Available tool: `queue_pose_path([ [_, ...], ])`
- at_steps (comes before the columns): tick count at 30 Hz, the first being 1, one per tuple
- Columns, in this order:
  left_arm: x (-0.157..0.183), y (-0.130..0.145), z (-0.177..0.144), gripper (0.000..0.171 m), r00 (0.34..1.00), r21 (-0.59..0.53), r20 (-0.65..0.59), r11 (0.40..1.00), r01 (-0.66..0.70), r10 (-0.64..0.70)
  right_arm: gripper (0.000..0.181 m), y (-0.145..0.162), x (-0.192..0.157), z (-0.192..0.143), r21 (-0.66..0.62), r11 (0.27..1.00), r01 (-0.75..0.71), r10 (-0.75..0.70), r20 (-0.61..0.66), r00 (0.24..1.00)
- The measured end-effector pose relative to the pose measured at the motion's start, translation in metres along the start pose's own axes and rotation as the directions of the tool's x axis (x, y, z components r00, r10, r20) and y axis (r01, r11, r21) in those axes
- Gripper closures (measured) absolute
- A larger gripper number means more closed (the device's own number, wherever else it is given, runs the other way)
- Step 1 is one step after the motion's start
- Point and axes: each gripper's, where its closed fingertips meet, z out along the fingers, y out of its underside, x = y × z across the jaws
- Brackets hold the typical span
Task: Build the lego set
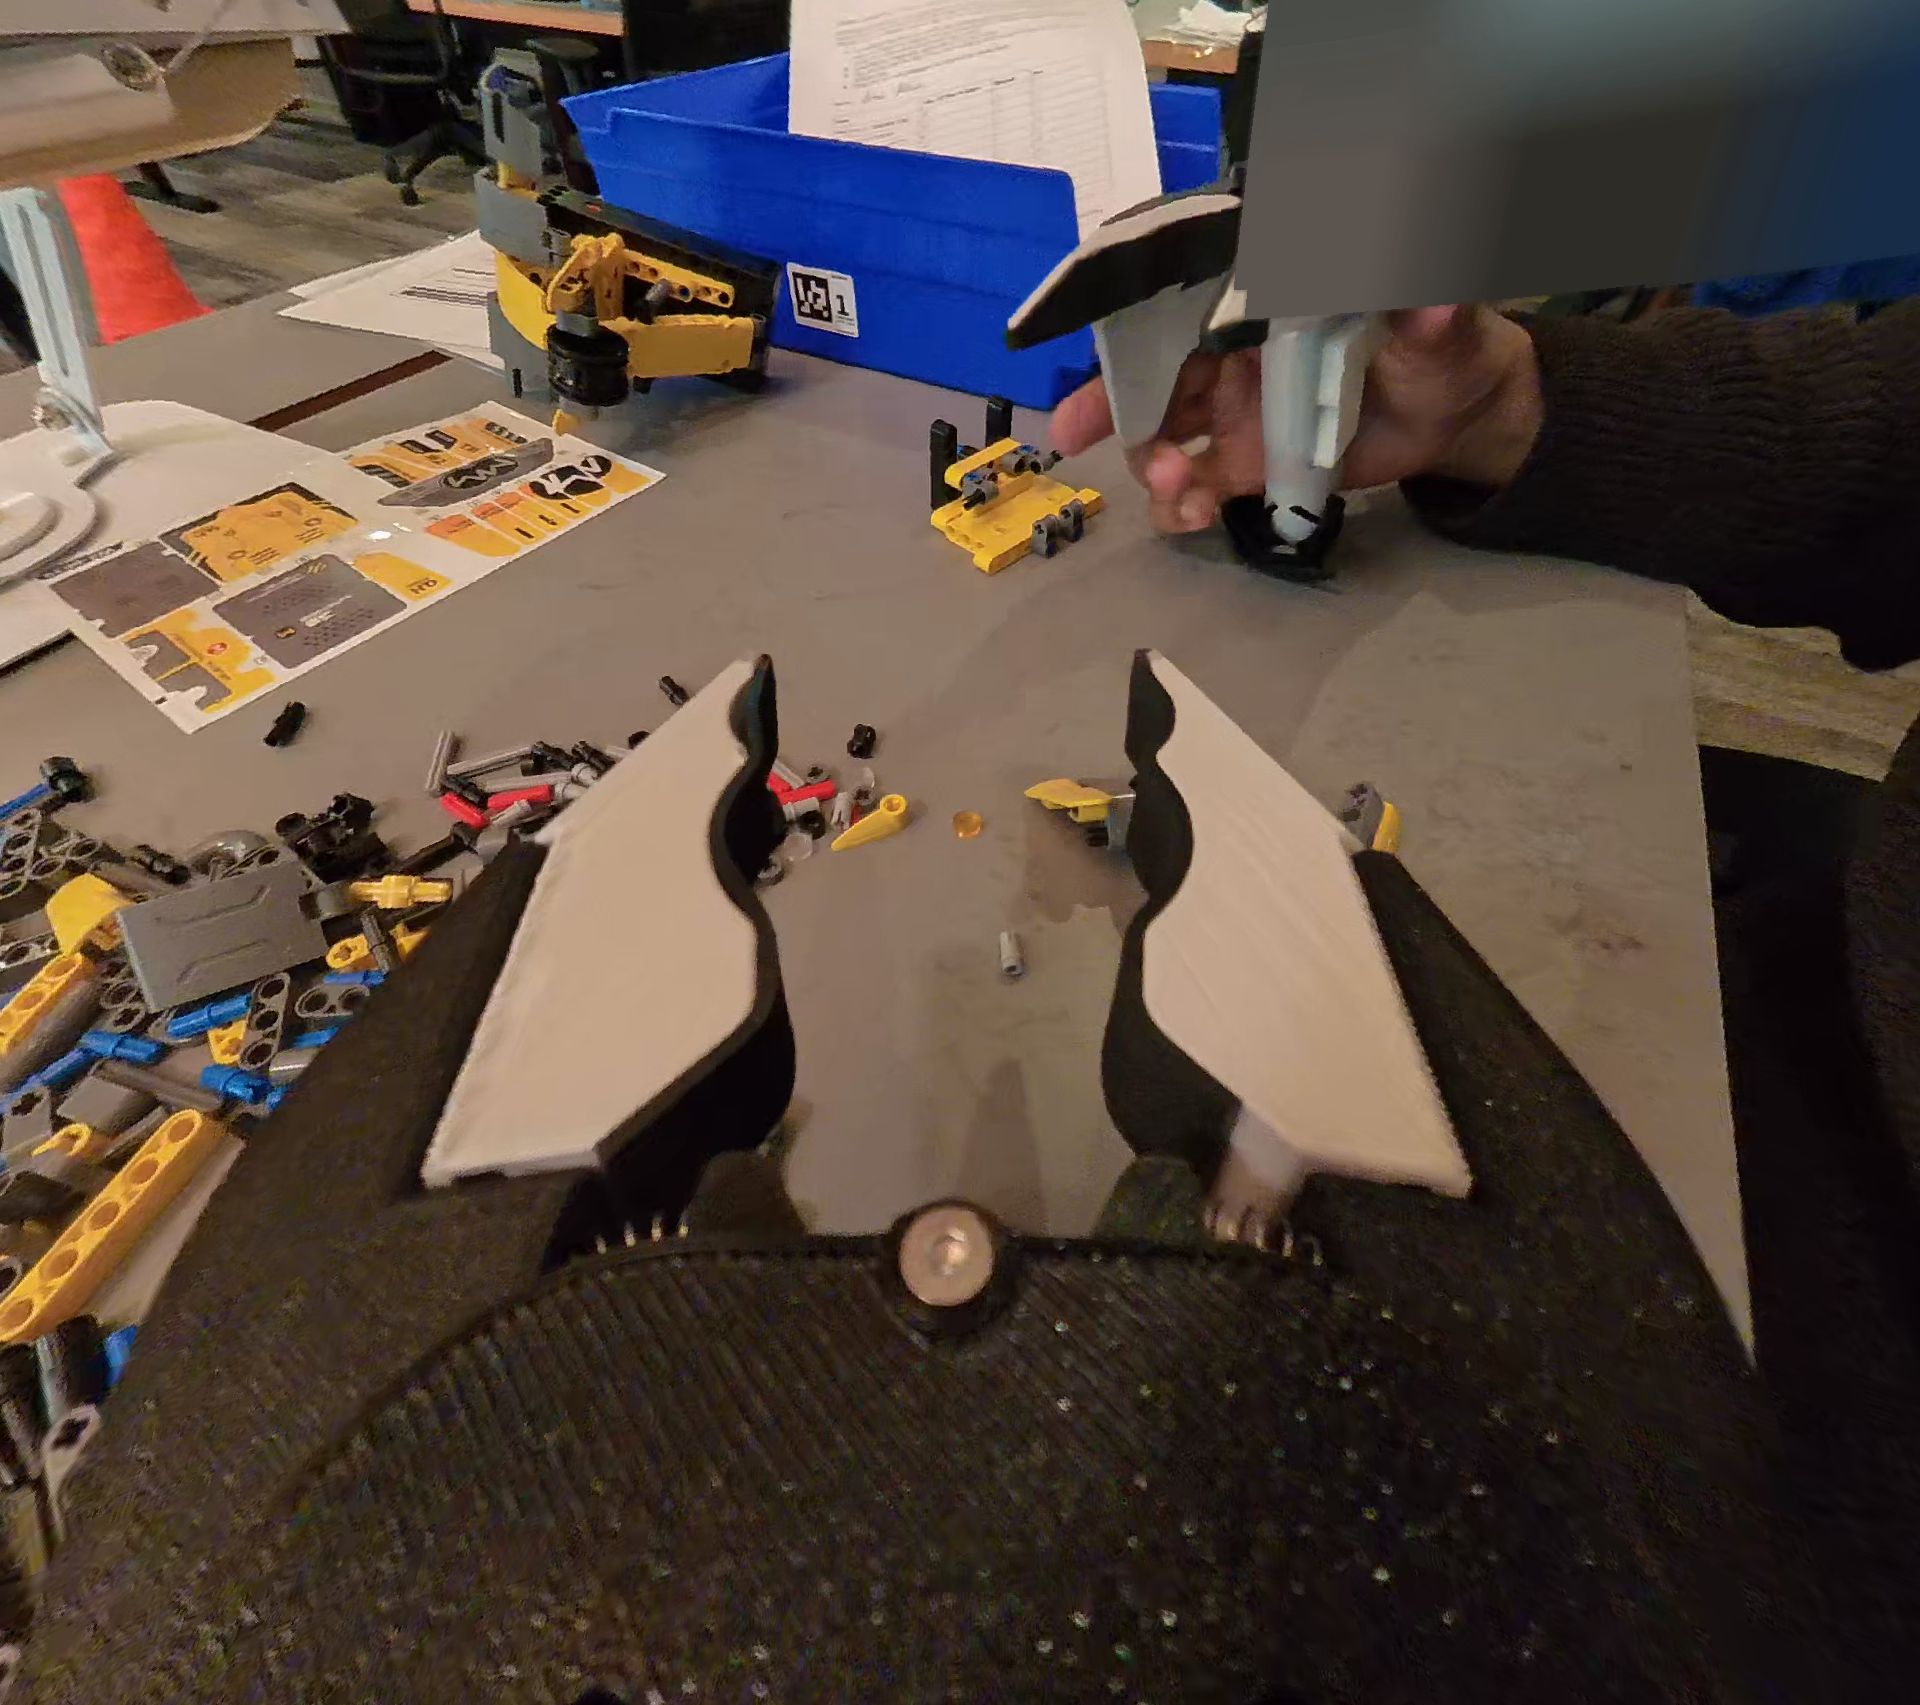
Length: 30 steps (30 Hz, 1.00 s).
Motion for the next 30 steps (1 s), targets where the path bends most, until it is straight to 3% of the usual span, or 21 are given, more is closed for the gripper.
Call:
queue_pose_path([
  [4, 0.001, 0.0, 0.0, 0.108, 0.999, 0.0, 0.014, 1.0, -0.029, 0.029, 0.151, 0.003, 0.0, 0.001, -0.023, 0.999, 0.045, -0.046, -0.035, 0.998],
  [9, 0.0, 0.002, 0.001, 0.108, 1.0, -0.009, 0.005, 1.0, -0.001, 0.001, 0.154, 0.006, 0.0, 0.002, -0.05, 0.996, 0.079, -0.081, -0.053, 0.995],
  [15, -0.004, 0.001, 0.0, 0.104, 1.0, -0.004, 0.011, 1.0, 0.022, -0.022, 0.151, 0.014, -0.021, 0.002, -0.095, 0.982, 0.166, -0.163, 0.035, 0.986],
  [22, -0.004, 0.001, 0.0, 0.104, 1.0, -0.007, 0.011, 1.0, 0.026, -0.026, 0.13, 0.046, -0.066, 0.001, -0.254, 0.949, 0.188, -0.113, 0.282, 0.953],
  [27, -0.005, 0.001, 0.0, 0.106, 0.999, -0.004, 0.007, 0.999, 0.042, -0.042, 0.133, 0.054, -0.073, 0.001, -0.289, 0.931, 0.223, -0.127, 0.317, 0.94],
  [30, -0.003, 0.001, 0.0, 0.107, 0.999, -0.004, -0.009, 0.999, 0.046, -0.046, 0.136, 0.072, -0.067, -0.001, -0.393, 0.885, 0.249, -0.133, 0.3, 0.945],
])
